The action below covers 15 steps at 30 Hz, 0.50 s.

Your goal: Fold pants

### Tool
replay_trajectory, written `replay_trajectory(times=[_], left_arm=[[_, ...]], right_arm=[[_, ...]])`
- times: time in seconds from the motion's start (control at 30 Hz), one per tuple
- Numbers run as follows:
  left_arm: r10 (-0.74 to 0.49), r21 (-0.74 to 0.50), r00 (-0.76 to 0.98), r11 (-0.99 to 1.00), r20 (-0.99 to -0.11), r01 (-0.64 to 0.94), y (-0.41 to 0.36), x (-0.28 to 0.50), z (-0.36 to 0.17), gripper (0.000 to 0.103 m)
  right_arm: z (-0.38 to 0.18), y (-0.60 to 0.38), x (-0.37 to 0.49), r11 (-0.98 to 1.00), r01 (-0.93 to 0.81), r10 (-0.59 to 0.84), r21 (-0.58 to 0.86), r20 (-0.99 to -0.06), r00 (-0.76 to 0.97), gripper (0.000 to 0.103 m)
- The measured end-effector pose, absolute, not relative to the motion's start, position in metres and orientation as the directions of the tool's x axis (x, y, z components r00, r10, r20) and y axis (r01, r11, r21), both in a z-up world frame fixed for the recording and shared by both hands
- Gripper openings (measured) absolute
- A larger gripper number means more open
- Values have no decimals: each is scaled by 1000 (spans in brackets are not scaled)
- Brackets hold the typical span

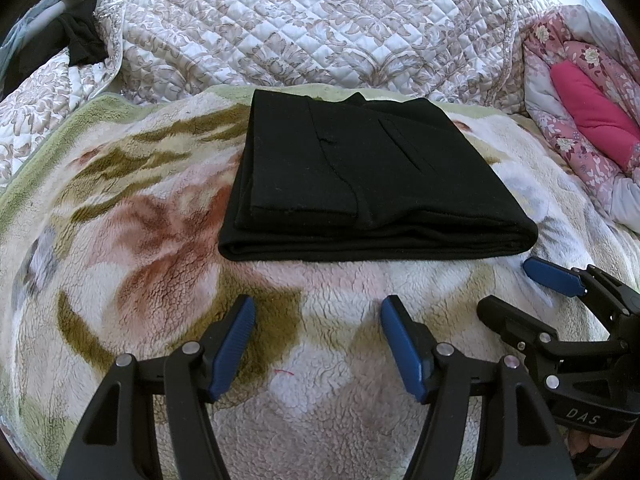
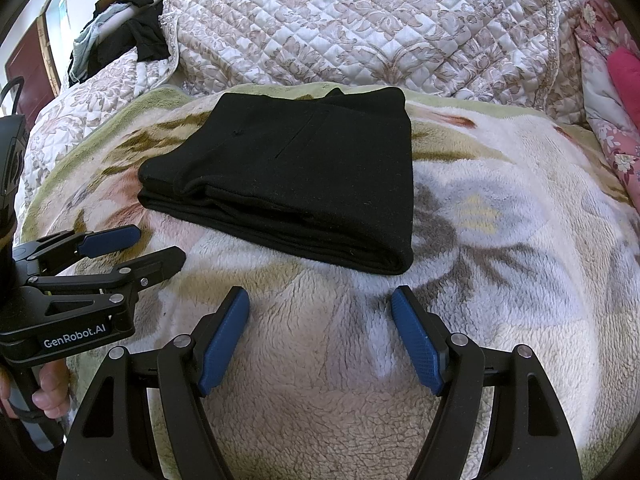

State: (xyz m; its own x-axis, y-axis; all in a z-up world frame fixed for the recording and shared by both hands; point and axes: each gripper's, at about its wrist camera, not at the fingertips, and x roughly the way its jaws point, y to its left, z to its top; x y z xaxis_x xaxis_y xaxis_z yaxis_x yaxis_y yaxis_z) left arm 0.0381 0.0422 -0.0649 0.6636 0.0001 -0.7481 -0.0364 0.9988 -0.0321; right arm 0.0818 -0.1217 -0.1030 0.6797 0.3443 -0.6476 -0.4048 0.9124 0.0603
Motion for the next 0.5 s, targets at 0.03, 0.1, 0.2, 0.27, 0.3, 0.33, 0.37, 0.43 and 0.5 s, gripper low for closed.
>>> replay_trajectory(times=[0.03, 0.1, 0.2, 0.27, 0.3, 0.33, 0.37, 0.43, 0.5], left_arm=[[0, -32, 663, 999, -748, -36, 42, 38, -65, 68], [0, -32, 663, 999, -748, -36, 42, 38, -65, 68], [0, -31, 663, 999, -748, -36, 42, 38, -65, 68], [-1, -32, 663, 999, -749, -35, 43, 38, -65, 68], [-1, -32, 663, 999, -749, -35, 42, 38, -65, 68], [0, -32, 663, 999, -748, -35, 43, 38, -66, 68], [0, -31, 663, 999, -749, -35, 42, 38, -65, 68], [-1, -32, 663, 999, -749, -35, 42, 39, -65, 69], [0, -32, 662, 999, -749, -35, 42, 39, -65, 68]], right_arm=[[-103, -122, 82, 912, -405, 345, 61, -648, 680, 74], [-103, -122, 82, 912, -405, 345, 61, -647, 680, 74], [-103, -122, 82, 912, -405, 345, 60, -647, 680, 74], [-103, -122, 82, 912, -405, 344, 60, -647, 680, 74], [-103, -122, 82, 912, -405, 344, 60, -647, 680, 74], [-103, -122, 82, 912, -405, 344, 60, -647, 680, 74], [-103, -122, 82, 912, -405, 345, 61, -647, 680, 74], [-103, -122, 82, 912, -405, 345, 61, -647, 680, 74], [-103, -122, 82, 913, -405, 344, 60, -647, 680, 74]])
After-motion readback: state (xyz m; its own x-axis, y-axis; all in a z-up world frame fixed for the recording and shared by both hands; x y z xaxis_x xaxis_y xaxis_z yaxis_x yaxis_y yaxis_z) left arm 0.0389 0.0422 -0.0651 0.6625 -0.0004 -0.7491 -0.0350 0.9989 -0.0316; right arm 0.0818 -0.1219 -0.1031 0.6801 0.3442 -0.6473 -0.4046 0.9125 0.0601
